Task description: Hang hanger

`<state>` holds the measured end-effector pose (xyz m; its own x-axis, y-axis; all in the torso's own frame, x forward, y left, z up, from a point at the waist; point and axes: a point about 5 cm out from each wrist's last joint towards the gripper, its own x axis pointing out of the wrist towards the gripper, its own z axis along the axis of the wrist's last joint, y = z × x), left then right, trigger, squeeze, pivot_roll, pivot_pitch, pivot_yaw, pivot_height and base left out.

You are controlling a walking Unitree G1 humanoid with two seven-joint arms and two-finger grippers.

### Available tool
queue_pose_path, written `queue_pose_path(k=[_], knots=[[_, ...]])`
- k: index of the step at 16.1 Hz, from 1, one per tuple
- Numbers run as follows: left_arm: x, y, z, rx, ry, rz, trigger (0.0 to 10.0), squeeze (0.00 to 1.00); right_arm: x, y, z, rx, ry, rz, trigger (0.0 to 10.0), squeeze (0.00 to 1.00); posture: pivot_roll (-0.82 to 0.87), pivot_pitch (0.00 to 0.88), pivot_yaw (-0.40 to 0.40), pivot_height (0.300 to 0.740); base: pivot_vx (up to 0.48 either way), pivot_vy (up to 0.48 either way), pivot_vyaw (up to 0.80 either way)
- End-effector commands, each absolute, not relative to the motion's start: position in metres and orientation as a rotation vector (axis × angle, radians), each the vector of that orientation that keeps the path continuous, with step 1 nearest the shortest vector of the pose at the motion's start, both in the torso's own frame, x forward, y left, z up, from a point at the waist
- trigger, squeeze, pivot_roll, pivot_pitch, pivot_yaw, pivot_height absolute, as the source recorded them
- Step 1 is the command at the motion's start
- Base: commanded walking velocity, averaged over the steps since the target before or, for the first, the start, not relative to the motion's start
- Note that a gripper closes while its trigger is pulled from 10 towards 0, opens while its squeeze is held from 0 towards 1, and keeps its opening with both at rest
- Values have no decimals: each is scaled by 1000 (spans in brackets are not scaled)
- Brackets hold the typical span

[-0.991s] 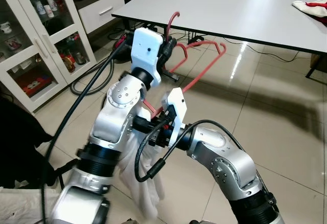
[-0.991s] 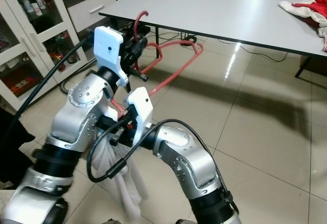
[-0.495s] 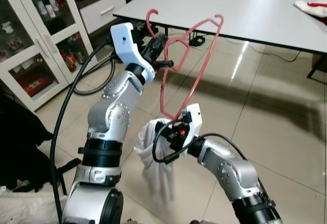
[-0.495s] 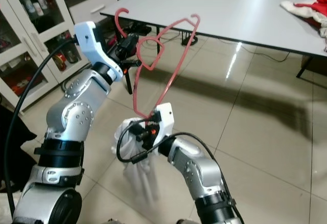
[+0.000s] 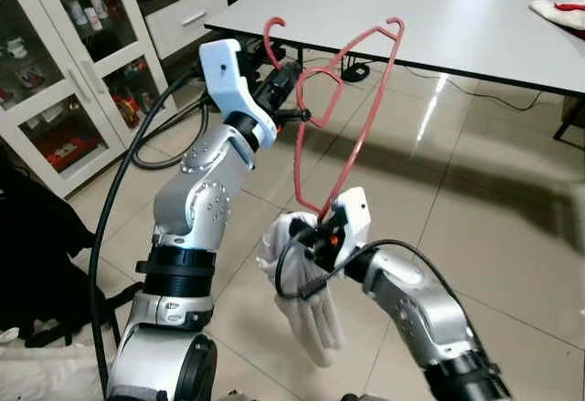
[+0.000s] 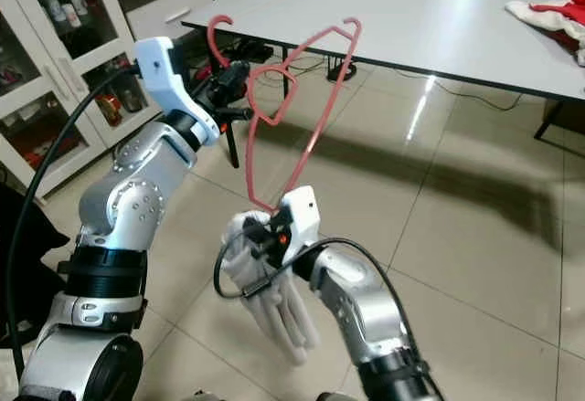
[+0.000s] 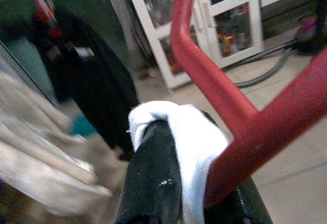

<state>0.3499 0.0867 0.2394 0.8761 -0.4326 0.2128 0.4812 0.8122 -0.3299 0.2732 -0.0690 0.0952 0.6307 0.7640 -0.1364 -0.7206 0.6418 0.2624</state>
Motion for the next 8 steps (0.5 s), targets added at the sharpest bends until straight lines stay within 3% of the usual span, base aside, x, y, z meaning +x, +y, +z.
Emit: queue_pose_path(k=[1,2,3,6,7,8], knots=[[350,97,246,-333,-175,-455,10000,0,270,-76,90,90,250,812,10000,0,-111,48,86,740,0,0,0],[350,97,245,-329,-173,-454,10000,0,269,-77,93,12,213,812,10000,0,-112,48,85,740,0,0,0],[350,97,244,-316,-172,-448,10000,0,268,-77,97,-37,178,810,6039,0,-114,49,84,740,0,0,0],[350,94,239,-199,-172,-427,10000,0,266,-76,113,-311,24,814,6275,0,-118,52,84,740,0,0,0],[350,92,238,-164,-172,-428,10000,0,265,-75,118,-364,-23,813,10000,0,-119,54,84,740,0,0,0],[349,90,236,-137,-171,-429,10000,0,263,-75,124,-411,-82,816,10000,0,-119,54,84,740,0,0,0]])
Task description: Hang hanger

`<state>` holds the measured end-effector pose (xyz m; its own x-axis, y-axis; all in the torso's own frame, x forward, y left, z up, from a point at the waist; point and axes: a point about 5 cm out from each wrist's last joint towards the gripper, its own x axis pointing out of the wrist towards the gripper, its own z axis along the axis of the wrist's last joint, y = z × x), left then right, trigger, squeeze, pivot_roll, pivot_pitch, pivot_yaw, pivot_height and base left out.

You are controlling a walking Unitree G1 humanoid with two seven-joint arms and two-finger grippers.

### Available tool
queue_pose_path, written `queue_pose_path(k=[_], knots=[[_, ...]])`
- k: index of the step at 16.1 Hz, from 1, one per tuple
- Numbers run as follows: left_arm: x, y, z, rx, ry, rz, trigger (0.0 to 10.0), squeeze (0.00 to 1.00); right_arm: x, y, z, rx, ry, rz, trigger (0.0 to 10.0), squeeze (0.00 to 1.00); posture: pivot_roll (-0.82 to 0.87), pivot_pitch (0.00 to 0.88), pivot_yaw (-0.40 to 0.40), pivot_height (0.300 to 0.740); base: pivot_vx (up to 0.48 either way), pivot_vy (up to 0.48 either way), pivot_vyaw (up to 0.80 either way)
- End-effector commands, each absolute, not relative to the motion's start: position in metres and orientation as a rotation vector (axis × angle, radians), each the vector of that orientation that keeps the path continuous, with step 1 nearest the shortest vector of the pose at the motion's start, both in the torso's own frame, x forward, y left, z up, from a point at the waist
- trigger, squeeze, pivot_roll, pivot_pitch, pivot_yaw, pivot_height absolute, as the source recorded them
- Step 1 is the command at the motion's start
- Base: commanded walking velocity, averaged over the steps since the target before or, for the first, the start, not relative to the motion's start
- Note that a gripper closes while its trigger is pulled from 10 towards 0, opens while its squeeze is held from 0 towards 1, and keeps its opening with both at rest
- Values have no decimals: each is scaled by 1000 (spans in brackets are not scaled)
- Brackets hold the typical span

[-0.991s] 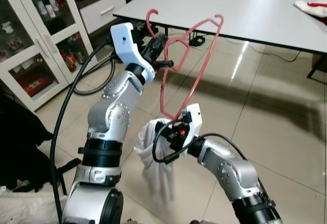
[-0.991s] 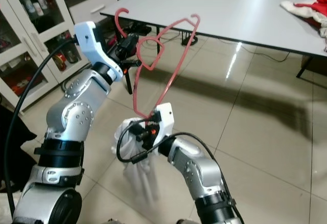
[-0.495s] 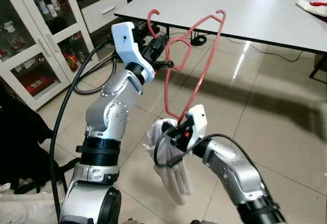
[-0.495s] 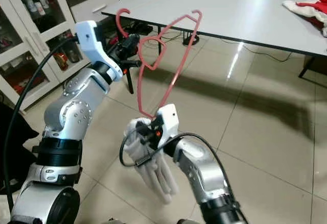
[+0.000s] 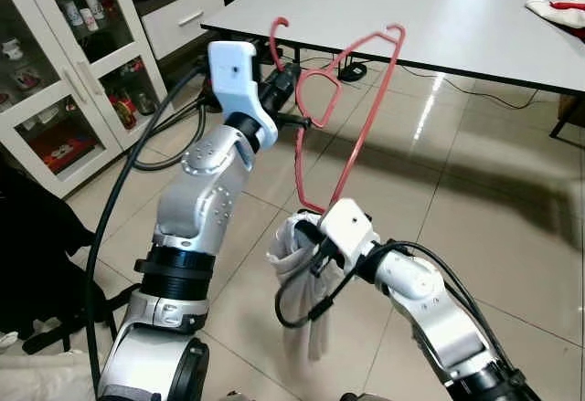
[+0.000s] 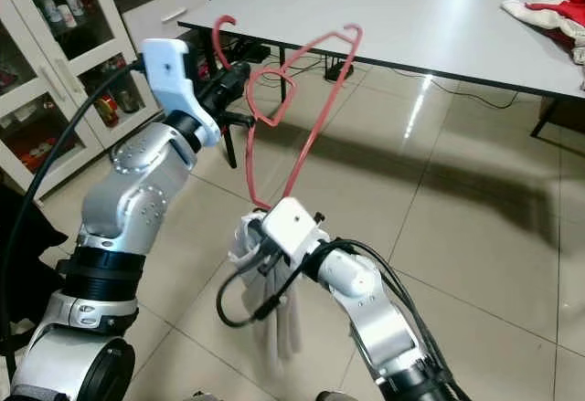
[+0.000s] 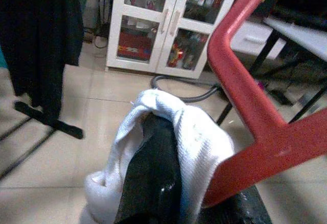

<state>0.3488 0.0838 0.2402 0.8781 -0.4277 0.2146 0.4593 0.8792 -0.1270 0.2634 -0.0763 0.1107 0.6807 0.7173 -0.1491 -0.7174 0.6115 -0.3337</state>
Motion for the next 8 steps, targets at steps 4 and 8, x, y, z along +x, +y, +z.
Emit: queue_pose_path(k=[4,8], knots=[[352,93,230,-79,-156,-409,10000,0,262,-83,131,-147,-41,760,10000,0,-120,54,83,740,0,0,0],[353,92,229,-79,-152,-411,10000,0,260,-94,109,277,150,706,10000,0,-121,47,81,740,0,0,0]])
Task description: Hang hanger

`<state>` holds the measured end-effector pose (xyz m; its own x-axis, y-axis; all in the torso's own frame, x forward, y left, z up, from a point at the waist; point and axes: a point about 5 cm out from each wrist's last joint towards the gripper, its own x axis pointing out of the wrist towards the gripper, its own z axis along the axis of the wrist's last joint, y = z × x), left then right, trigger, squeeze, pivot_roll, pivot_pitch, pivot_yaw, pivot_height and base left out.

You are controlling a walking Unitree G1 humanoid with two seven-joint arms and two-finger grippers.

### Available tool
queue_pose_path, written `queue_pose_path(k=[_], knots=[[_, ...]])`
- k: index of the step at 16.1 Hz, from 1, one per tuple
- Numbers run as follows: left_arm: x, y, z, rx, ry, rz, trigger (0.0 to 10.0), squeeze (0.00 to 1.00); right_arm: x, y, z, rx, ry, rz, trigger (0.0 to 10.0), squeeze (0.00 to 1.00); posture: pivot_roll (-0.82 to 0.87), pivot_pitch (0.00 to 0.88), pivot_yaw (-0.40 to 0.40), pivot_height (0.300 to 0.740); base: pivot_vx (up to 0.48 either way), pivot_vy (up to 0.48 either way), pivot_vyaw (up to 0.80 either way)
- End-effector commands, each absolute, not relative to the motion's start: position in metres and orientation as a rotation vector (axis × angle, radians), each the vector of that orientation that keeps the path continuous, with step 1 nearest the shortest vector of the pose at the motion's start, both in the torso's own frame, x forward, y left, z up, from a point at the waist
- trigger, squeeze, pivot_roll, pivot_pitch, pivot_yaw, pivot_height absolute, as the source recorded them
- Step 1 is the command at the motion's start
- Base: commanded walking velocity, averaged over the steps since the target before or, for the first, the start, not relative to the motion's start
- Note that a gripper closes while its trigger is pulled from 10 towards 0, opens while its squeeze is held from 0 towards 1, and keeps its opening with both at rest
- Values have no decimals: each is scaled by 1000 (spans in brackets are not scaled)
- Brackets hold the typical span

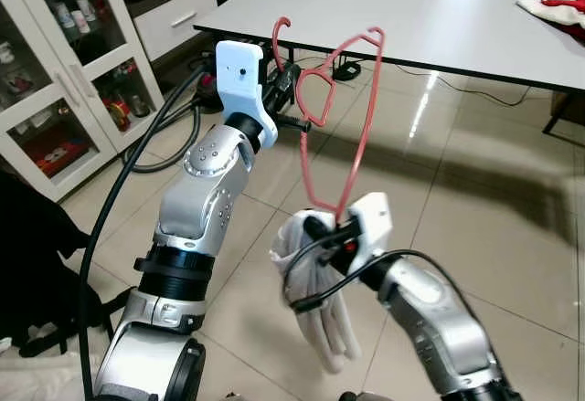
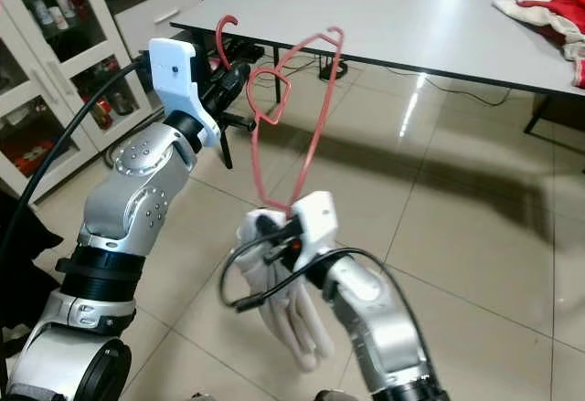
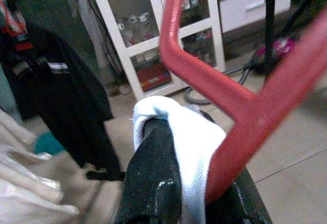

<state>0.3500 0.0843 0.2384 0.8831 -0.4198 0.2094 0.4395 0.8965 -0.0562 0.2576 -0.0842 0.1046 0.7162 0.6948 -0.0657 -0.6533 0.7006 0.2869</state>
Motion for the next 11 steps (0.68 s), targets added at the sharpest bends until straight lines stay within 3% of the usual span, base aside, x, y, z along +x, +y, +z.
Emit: queue_pose_path(k=[1,2,3,7,11], knots=[[353,92,229,-79,-152,-412,10000,0,257,-96,101,339,197,706,10000,420,-122,45,81,740,0,0,0],[353,92,229,-78,-152,-412,10000,0,257,-98,99,363,212,700,10000,420,-122,45,81,740,0,0,0],[353,92,229,-76,-154,-414,10000,0,254,-99,97,428,237,716,10000,1000,-122,41,81,740,0,0,0],[352,92,229,-67,-157,-422,10000,0,240,-109,100,535,246,805,10000,1000,-124,35,74,740,0,0,0],[352,93,227,-66,-155,-420,10000,0,228,-126,88,424,321,840,10000,1000,-127,39,66,740,0,0,0]])
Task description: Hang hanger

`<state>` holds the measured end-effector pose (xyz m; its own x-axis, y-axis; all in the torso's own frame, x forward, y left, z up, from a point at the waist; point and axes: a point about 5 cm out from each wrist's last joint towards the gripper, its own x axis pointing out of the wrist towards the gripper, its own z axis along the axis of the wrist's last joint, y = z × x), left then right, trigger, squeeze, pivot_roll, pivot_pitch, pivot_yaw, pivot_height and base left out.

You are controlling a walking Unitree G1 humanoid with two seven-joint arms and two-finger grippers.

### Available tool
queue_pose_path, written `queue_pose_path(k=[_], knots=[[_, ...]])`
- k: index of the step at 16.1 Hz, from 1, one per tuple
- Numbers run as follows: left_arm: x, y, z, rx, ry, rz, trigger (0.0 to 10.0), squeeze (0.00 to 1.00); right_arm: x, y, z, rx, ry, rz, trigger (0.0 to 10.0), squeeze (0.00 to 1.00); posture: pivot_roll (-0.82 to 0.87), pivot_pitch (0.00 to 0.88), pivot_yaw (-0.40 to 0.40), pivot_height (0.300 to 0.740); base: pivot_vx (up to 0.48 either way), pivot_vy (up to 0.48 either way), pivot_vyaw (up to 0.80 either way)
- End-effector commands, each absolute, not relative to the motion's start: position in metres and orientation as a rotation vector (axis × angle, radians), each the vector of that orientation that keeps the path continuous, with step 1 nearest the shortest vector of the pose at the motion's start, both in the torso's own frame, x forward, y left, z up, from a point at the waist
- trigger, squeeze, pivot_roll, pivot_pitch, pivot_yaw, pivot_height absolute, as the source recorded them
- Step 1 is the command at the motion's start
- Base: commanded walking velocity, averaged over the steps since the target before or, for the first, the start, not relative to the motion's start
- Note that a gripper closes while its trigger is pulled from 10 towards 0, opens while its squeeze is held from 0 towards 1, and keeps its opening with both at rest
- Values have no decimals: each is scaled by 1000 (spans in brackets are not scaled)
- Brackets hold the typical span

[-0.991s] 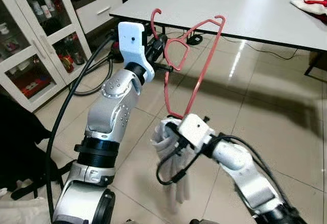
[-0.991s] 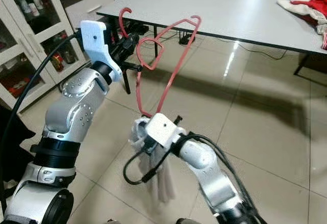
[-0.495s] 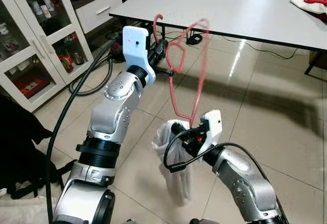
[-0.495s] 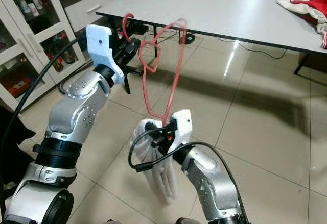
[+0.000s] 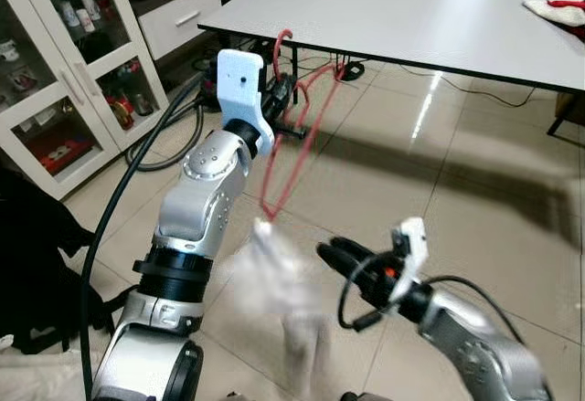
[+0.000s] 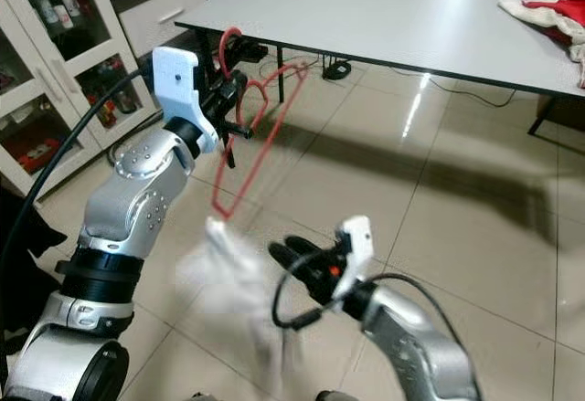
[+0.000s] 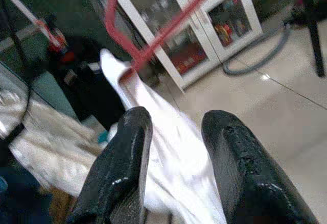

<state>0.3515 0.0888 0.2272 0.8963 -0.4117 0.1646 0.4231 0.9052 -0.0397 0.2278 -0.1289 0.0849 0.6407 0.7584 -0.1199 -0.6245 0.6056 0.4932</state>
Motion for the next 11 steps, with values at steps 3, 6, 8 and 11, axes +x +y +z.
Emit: queue_pose_path(k=[3,6,8,11], knots=[[352,94,227,-69,-156,-414,10000,0,223,-135,74,268,391,840,10000,1000,-126,49,64,740,0,0,0],[352,95,227,-89,-155,-409,10000,0,223,-128,73,203,397,878,10000,0,-123,54,64,740,0,0,0],[351,94,230,-144,-154,-413,10000,0,224,-125,72,190,386,881,10000,0,-119,55,68,740,0,0,0],[351,95,234,-203,-147,-424,10000,0,231,-119,77,172,332,877,10000,0,-118,56,76,740,0,0,0]])
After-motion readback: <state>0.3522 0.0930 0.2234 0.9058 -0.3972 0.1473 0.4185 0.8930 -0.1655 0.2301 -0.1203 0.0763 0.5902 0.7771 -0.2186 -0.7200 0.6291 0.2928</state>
